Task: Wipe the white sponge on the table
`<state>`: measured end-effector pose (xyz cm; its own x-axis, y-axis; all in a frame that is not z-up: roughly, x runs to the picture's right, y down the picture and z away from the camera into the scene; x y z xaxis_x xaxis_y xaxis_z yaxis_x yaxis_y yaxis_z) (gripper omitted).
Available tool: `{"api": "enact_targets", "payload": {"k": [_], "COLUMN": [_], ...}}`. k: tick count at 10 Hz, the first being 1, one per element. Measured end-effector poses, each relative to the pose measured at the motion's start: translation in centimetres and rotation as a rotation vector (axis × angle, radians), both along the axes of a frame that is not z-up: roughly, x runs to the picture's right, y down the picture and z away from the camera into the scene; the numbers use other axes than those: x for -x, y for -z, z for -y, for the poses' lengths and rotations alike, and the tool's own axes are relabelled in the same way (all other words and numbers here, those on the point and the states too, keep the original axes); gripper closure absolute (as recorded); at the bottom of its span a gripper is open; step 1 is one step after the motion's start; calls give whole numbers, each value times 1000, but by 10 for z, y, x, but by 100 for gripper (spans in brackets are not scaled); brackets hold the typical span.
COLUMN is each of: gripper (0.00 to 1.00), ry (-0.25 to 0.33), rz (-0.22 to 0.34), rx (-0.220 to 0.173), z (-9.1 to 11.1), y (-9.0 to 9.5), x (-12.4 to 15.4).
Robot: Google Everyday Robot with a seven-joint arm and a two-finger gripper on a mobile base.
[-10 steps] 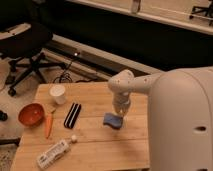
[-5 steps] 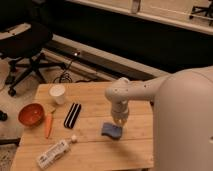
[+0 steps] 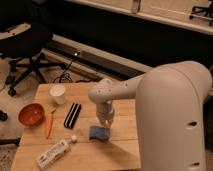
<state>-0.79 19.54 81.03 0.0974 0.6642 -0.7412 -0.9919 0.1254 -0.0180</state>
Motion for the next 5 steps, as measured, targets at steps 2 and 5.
{"api": "enact_targets", "payload": {"k": [2, 5], "gripper": [78, 78], "ry": [14, 20], "rz": [38, 56], "rx": [-4, -34], "z": [10, 46], "y": [-13, -44], "x": [23, 38]}}
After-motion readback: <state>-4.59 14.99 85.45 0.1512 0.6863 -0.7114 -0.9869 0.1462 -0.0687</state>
